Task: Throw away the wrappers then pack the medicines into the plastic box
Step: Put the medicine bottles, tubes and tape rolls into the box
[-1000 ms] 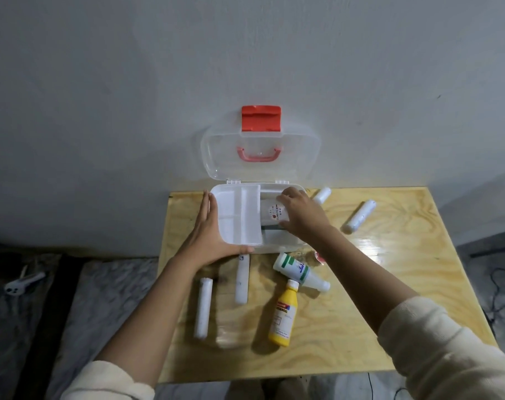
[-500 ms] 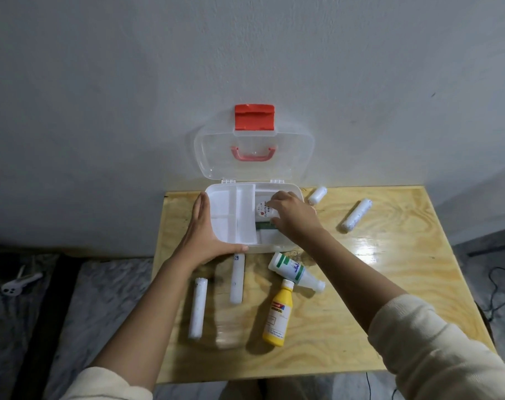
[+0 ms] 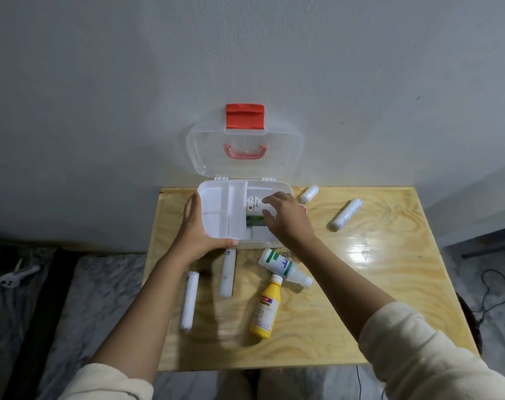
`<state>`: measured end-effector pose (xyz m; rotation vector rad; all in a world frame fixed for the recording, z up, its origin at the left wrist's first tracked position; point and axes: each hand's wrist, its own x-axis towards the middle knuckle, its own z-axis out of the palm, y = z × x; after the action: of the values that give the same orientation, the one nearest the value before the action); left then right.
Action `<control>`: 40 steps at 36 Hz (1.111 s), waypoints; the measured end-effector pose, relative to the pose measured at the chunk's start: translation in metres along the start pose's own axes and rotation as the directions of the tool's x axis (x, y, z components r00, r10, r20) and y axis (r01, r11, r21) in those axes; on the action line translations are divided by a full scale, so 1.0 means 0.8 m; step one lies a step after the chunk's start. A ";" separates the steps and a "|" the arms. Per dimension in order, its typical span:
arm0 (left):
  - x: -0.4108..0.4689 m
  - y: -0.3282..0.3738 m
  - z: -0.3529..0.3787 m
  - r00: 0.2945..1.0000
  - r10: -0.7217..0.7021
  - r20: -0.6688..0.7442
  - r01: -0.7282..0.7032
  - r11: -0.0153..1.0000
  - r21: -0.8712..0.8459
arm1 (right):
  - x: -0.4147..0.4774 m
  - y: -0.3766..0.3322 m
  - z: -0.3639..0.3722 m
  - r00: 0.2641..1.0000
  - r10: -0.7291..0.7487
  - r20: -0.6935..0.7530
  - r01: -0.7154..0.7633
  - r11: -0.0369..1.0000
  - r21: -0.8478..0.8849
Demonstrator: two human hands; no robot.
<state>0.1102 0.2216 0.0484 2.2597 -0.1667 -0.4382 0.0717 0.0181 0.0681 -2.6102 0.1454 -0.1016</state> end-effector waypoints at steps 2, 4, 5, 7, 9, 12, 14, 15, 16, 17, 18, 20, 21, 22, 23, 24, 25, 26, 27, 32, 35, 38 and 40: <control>0.000 0.000 0.001 1.000 -0.001 -0.003 0.001 1.000 -0.009 | -0.019 -0.001 -0.001 0.991 0.030 -0.128 -0.022 0.998 0.065; -0.001 -0.001 0.002 1.000 0.013 -0.017 -0.013 1.000 -0.024 | -0.043 -0.002 0.000 0.968 0.088 -0.235 -0.054 0.987 0.150; -0.003 -0.001 0.003 0.999 0.023 -0.023 -0.024 0.999 -0.025 | -0.057 -0.002 0.002 0.954 0.129 -0.270 -0.077 0.978 0.194; -0.004 -0.003 0.005 0.999 0.037 -0.028 -0.038 0.999 -0.017 | -0.087 -0.003 0.011 0.929 0.220 -0.298 -0.146 0.957 0.250; -0.005 -0.005 0.006 0.997 0.068 -0.042 -0.069 0.998 -0.015 | -0.118 -0.003 0.026 0.911 0.319 -0.261 -0.248 0.930 0.271; -0.007 -0.009 0.009 0.994 0.090 -0.058 -0.091 0.995 -0.028 | -0.160 -0.005 0.056 0.886 0.426 -0.183 -0.374 0.891 0.259; -0.009 -0.012 0.011 0.992 0.102 -0.076 -0.105 0.993 -0.044 | -0.183 -0.009 0.072 0.859 0.491 -0.146 -0.453 0.861 0.231; -0.010 -0.013 0.012 0.992 0.100 -0.079 -0.105 0.993 -0.049 | -0.191 -0.011 0.079 0.842 0.526 -0.123 -0.495 0.842 0.215; -0.011 -0.014 0.013 0.992 0.096 -0.077 -0.100 0.994 -0.052 | -0.197 -0.014 0.084 0.823 0.559 -0.098 -0.534 0.821 0.202; -0.010 -0.014 0.013 0.992 0.095 -0.078 -0.099 0.994 -0.051 | -0.201 -0.016 0.089 0.805 0.589 -0.073 -0.568 0.800 0.192; -0.009 -0.016 0.014 0.992 0.096 -0.081 -0.101 0.994 -0.052 | -0.203 -0.018 0.094 0.787 0.615 -0.048 -0.597 0.779 0.191; -0.009 -0.016 0.015 0.992 0.093 -0.079 -0.098 0.994 -0.056 | -0.203 -0.022 0.100 0.762 0.647 0.010 -0.636 0.745 0.200; -0.009 -0.016 0.015 0.993 0.091 -0.075 -0.095 0.994 -0.056 | -0.202 -0.024 0.102 0.755 0.654 0.036 -0.646 0.735 0.205; -0.008 -0.016 0.015 0.993 0.090 -0.072 -0.095 0.994 -0.059 | -0.201 -0.026 0.104 0.750 0.659 0.055 -0.654 0.726 0.212; -0.009 -0.016 0.016 0.993 0.090 -0.070 -0.094 0.994 -0.062 | -0.200 -0.028 0.105 0.747 0.662 0.064 -0.657 0.720 0.222; -0.009 -0.016 0.016 0.993 0.091 -0.070 -0.096 0.993 -0.066 | -0.199 -0.031 0.105 0.746 0.662 0.068 -0.658 0.717 0.232; -0.009 -0.016 0.016 0.993 0.097 -0.071 -0.102 0.993 -0.067 | -0.199 -0.033 0.104 0.748 0.660 0.064 -0.654 0.717 0.241; -0.009 -0.016 0.015 0.992 0.103 -0.070 -0.107 0.992 -0.066 | -0.200 -0.035 0.103 0.752 0.656 0.055 -0.646 0.720 0.254; -0.009 -0.016 0.015 0.992 0.104 -0.070 -0.109 0.992 -0.064 | -0.203 -0.036 0.102 0.761 0.648 0.034 -0.631 0.726 0.274; -0.010 -0.014 0.013 0.993 0.096 -0.067 -0.100 0.993 -0.068 | -0.215 -0.040 0.083 0.818 0.542 -0.193 -0.409 0.784 0.468; -0.011 -0.013 0.014 0.992 0.101 -0.072 -0.107 0.992 -0.073 | -0.191 -0.047 0.049 0.804 0.471 -0.362 -0.230 0.809 0.541; -0.010 -0.012 0.014 0.990 0.107 -0.087 -0.114 0.990 -0.078 | -0.149 -0.054 0.012 0.772 0.433 -0.465 -0.085 0.795 0.600; -0.011 -0.011 0.013 0.992 0.095 -0.085 -0.102 0.992 -0.077 | -0.120 -0.054 -0.006 0.790 0.393 -0.471 -0.019 0.783 0.622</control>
<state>0.0984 0.2223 0.0378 2.1743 -0.2139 -0.2947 -0.0204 0.0648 0.0901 -1.8334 0.5429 -0.7489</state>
